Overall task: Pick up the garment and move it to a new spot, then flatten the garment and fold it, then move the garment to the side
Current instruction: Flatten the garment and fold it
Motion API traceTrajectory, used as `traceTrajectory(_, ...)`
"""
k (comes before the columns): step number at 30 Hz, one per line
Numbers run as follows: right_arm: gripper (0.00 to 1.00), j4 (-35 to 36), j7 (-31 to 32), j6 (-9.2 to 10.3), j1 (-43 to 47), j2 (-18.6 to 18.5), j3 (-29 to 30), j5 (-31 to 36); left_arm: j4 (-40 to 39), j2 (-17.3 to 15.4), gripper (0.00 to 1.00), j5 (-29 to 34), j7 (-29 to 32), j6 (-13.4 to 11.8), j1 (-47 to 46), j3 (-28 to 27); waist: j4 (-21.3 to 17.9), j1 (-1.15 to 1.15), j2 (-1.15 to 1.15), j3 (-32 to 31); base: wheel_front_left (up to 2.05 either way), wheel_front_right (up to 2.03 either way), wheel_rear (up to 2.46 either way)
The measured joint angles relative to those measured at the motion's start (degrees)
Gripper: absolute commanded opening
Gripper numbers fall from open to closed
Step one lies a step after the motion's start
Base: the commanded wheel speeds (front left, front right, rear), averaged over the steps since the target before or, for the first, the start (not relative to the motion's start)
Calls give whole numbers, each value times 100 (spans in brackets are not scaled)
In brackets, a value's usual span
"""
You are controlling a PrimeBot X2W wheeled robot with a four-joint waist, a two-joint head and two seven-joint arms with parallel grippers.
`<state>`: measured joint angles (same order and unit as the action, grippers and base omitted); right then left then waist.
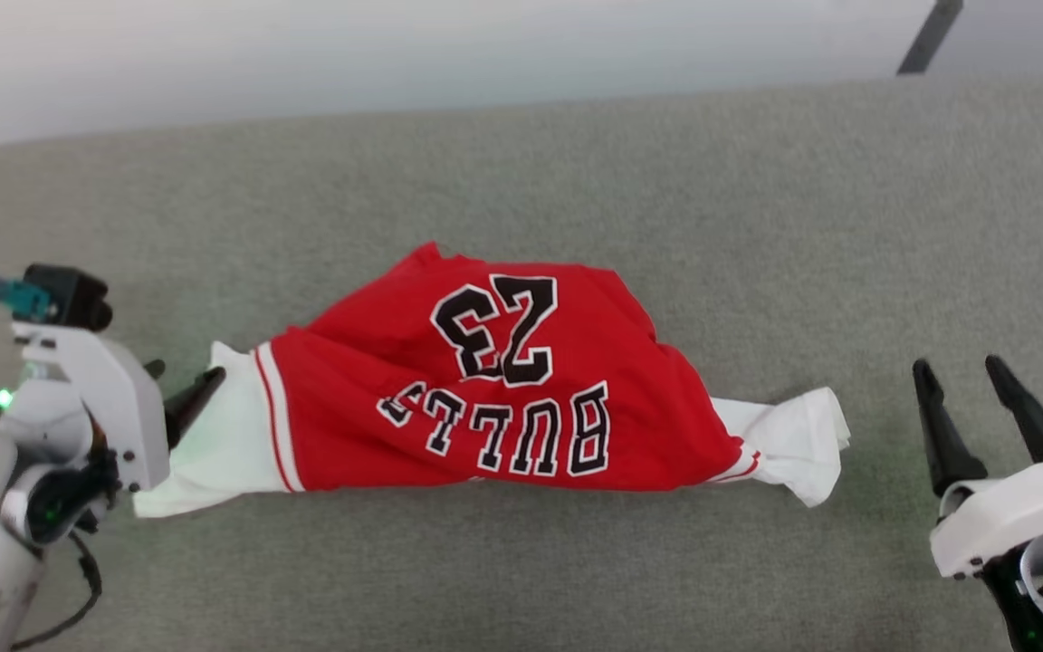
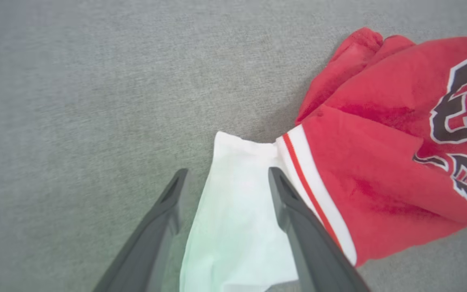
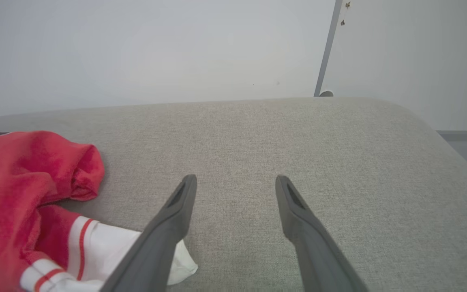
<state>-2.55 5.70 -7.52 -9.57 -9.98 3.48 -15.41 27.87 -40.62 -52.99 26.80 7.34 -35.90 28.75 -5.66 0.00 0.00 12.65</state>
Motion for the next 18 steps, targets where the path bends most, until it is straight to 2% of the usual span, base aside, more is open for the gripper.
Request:
traceTrajectory(5,100,25,238,0,179,-259,-302,-270,-266,-38,100,67,-738,-44,415,-131,113,0,0,-318,0,0,0)
traceTrajectory(12,100,147,1029,0,542,-724,-984,-927,-784,14,100,324,-2249,-253,1413,-342,267,0,0,-774,0,0,0)
traceTrajectory(18,100,375,1677,1,699,-1185,-1355,-1329,-1106,111,100,494,-3533,-554,2173,-619,449,0,0,-1024,0,0,0)
